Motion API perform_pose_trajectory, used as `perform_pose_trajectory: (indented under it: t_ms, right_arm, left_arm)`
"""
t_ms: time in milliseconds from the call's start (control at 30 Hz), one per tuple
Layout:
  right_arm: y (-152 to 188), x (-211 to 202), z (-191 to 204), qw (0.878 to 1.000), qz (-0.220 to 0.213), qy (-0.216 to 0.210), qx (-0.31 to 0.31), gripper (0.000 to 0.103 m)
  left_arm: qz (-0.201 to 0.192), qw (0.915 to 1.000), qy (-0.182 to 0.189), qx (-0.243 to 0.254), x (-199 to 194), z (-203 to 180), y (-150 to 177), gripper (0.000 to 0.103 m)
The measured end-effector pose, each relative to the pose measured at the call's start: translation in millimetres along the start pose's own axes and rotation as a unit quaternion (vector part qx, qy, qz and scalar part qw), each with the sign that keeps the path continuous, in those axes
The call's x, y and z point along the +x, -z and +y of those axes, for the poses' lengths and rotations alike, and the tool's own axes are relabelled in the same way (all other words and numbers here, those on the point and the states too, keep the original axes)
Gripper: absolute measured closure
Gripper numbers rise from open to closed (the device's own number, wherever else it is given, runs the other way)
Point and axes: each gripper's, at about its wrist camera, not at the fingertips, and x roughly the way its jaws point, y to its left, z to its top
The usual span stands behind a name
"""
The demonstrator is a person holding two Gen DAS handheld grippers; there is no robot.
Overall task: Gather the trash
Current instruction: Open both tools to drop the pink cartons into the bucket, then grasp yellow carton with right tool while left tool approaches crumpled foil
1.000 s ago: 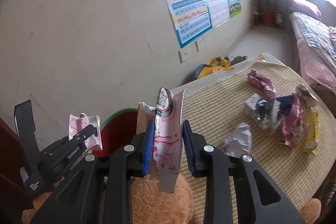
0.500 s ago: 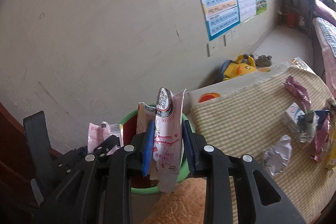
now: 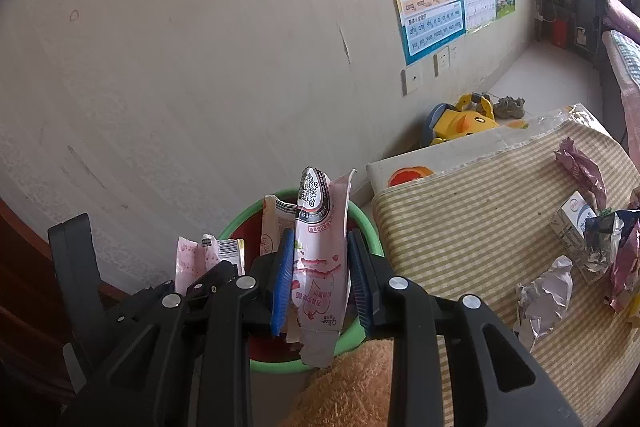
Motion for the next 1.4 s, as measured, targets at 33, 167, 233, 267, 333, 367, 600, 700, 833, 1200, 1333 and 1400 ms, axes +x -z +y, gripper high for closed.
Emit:
perform_pose_trajectory:
  t_ms: [33, 167, 233, 267, 333, 367, 600, 700, 833, 1200, 1333, 1400]
  right_arm:
    - [0.0, 1.2, 0.6, 1.000, 0.001, -0.001, -0.001, 0.076]
    - [-1.8, 8.0, 2.6, 1.000, 0.005, -0.015, 0.001, 0.065]
    - [-1.6, 9.5, 1.4, 1.000, 0.003, -0.018, 0.009, 0.053]
    - [-1.2, 9.4, 0.7, 1.000, 0.001, -0.020, 0.010, 0.053]
    - [-0.8, 9.1, 0.6, 1.000, 0.003, -0.022, 0.010, 0.053]
    - [-0.7, 8.9, 0.5, 1.000, 0.003, -0.022, 0.011, 0.053]
    - [3.6, -3.6, -10.3, 1.000, -0.004, -0.018, 0.020, 0.053]
    - [10.8, -14.2, -32.6, 0.999, -0.006, 0.001, 0.038, 0.052]
    - [25.2, -33.2, -86.0, 0.995, -0.016, 0.049, 0.083, 0.050]
    - [82.4, -126.9, -332.2, 0.912, -0.056, 0.256, 0.317, 0.048]
    - [95.0, -112.9, -390.7, 0.898, -0.017, 0.231, 0.374, 0.047]
    - [103.4, -101.7, -407.9, 0.892, -0.002, 0.227, 0.392, 0.047]
  left_arm:
    - [0.001, 1.0000, 0.000, -0.001, 0.7, 0.5, 0.1, 0.080]
    - [0.005, 1.0000, 0.002, -0.007, 4.2, 2.8, -0.2, 0.062]
    - [0.003, 0.9998, 0.007, -0.021, 4.9, 7.1, 0.6, 0.049]
    - [0.003, 0.9997, 0.006, -0.023, 5.0, 7.9, 1.4, 0.048]
    - [0.006, 0.9997, 0.004, -0.021, 6.4, 8.4, 1.2, 0.048]
    - [0.008, 0.9997, 0.003, -0.021, 7.0, 8.3, 1.2, 0.048]
    - [0.010, 0.9999, 0.000, -0.012, 4.0, 2.1, 0.2, 0.048]
    - [0.008, 1.0000, -0.001, -0.003, 1.3, -2.9, 0.7, 0.048]
    - [0.009, 0.9999, 0.001, 0.009, -2.0, -14.5, 2.4, 0.048]
    - [0.007, 0.9970, 0.014, 0.075, -10.7, -70.9, 9.2, 0.048]
    - [0.018, 0.9945, 0.035, 0.097, -14.5, -98.1, 14.5, 0.048]
    - [0.020, 0.9931, 0.041, 0.108, -18.6, -110.8, 17.7, 0.047]
